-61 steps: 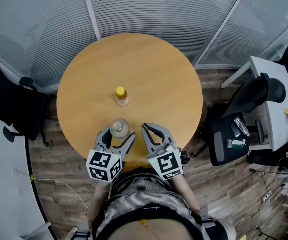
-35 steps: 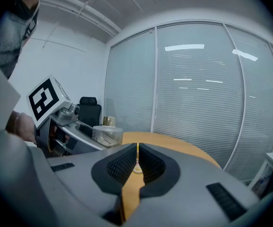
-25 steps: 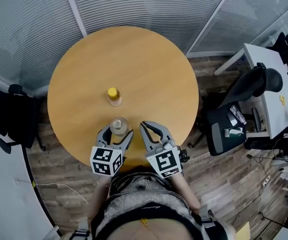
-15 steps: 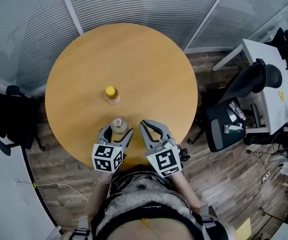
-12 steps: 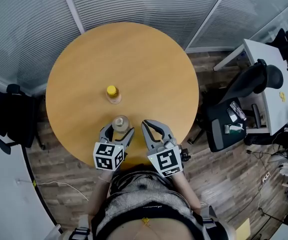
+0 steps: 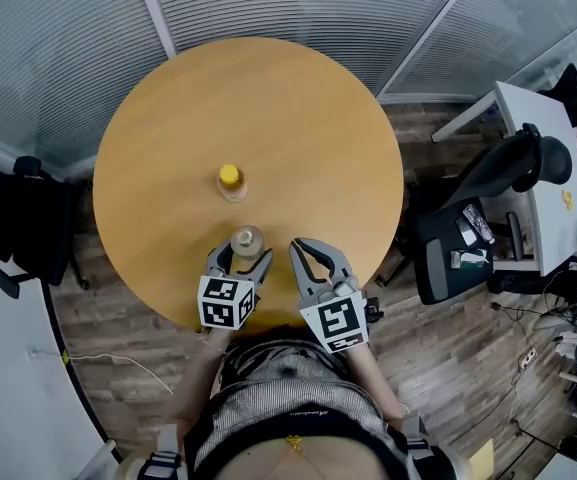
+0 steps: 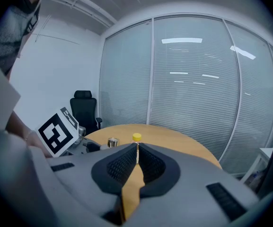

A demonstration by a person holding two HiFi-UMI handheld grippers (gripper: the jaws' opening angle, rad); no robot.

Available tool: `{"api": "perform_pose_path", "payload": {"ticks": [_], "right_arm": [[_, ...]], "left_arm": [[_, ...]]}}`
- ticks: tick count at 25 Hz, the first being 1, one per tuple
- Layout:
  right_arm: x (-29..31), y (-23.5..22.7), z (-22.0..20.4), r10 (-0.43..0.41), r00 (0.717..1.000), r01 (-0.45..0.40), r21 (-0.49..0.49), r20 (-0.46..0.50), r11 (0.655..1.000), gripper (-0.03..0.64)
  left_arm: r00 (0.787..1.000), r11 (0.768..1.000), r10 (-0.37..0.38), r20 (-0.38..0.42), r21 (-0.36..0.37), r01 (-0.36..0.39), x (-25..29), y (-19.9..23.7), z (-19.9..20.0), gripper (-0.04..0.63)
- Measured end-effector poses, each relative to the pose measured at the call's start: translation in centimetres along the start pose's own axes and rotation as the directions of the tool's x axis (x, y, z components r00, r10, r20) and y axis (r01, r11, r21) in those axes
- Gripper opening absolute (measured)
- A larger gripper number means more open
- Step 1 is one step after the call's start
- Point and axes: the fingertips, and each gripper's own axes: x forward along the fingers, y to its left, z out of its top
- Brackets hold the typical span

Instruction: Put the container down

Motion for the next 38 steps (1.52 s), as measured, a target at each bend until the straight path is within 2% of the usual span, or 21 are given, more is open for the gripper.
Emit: {"api": "perform_pose_path", "payload": {"ticks": [5, 10, 14, 17, 38], "right_arm": [[0.1, -0.1, -0.4, 0.006, 1.0, -0.006, -0.018, -0.014, 1.0, 0.025], [0.1, -0.2, -0.7, -0.004, 1.0, 0.004, 0.012, -0.02, 1.0, 0.025], [0.1, -0.2, -1.0, 0.001, 0.999, -0.002, -0.023, -0.034, 1.0, 0.025], [0.1, -0.2, -1.1, -0.004, 0.999, 0.004, 0.001, -0.036, 1.0, 0.025], [0.1, 0.2, -2.1, 0.002, 0.998, -0.002, -0.001, -0.059, 1.0, 0.025]], "left_arm": [[1.0, 1.0, 0.027, -0.009, -0.003, -0.027, 1.3, 0.5, -1.6, 0.327], [1.0, 0.999, 0.027, -0.012, -0.02, -0.027, 2.4, 0.8, -3.0, 0.327], [0.999, 0.999, 0.032, -0.021, -0.012, -0.032, 3.1, 1.2, -4.0, 0.327], [0.999, 0.999, 0.032, -0.033, -0.007, -0.032, 3.5, 1.2, -4.6, 0.327], [0.994, 0.999, 0.046, -0.097, -0.006, -0.047, 6.1, 2.8, -7.6, 0.327]]}}
